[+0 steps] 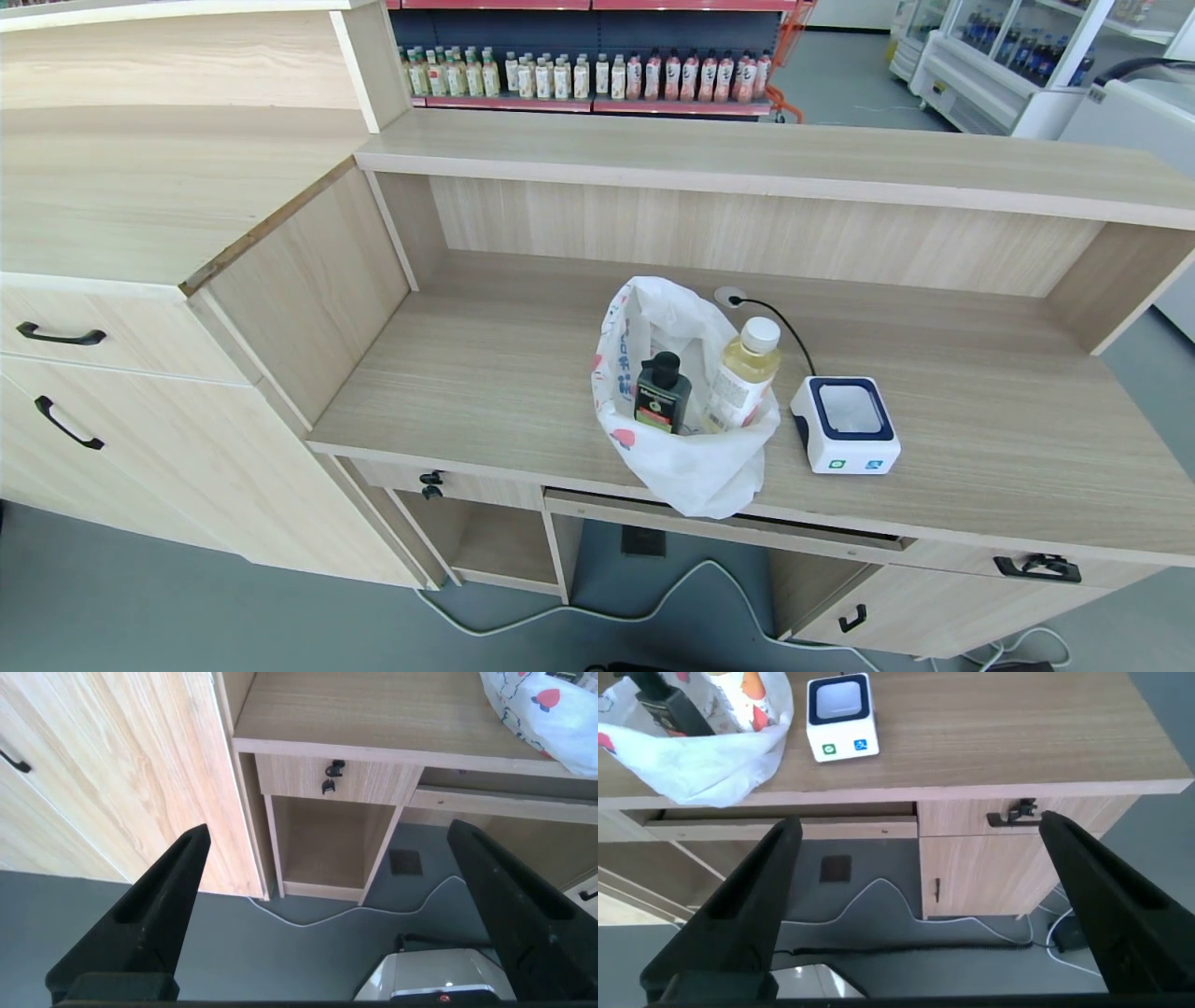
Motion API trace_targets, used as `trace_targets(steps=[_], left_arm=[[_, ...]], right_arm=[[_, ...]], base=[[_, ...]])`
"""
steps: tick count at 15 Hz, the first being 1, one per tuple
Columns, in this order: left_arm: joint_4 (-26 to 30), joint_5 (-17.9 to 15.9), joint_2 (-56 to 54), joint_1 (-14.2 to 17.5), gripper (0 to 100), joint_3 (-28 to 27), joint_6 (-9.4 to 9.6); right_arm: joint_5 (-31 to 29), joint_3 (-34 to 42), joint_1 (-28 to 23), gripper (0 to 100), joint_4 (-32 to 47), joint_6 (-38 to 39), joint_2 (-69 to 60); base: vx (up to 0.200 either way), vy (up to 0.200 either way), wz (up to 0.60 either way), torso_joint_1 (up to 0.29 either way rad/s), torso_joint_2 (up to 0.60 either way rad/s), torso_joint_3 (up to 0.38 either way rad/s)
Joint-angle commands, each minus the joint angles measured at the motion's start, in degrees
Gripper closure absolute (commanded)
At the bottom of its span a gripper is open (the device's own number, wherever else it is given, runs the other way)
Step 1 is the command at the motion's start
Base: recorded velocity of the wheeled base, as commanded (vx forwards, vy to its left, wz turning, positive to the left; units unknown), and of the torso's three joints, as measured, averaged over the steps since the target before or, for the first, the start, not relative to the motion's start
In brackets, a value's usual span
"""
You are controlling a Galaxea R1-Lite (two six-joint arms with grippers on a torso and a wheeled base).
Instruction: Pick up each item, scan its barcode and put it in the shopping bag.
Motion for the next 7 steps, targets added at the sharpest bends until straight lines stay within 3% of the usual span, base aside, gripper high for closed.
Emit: trace_targets(steps=[1, 7], left_arm=[[0.02, 0.00, -0.02, 0.00, 0, 0.00, 0.09], [-0.07, -0.08, -0.02, 0.00, 0, 0.00, 0.00]], right_arm=[[0.03, 0.02, 0.00, 0, 0.09, 0.06, 0.22], [0.03, 0.02, 0.00, 0, 0.09, -0.03, 0.22]], base=[[0.000, 0.000, 0.00, 0.000, 0.00, 0.000], [0.000, 0.000, 0.00, 0.000, 0.00, 0.000]])
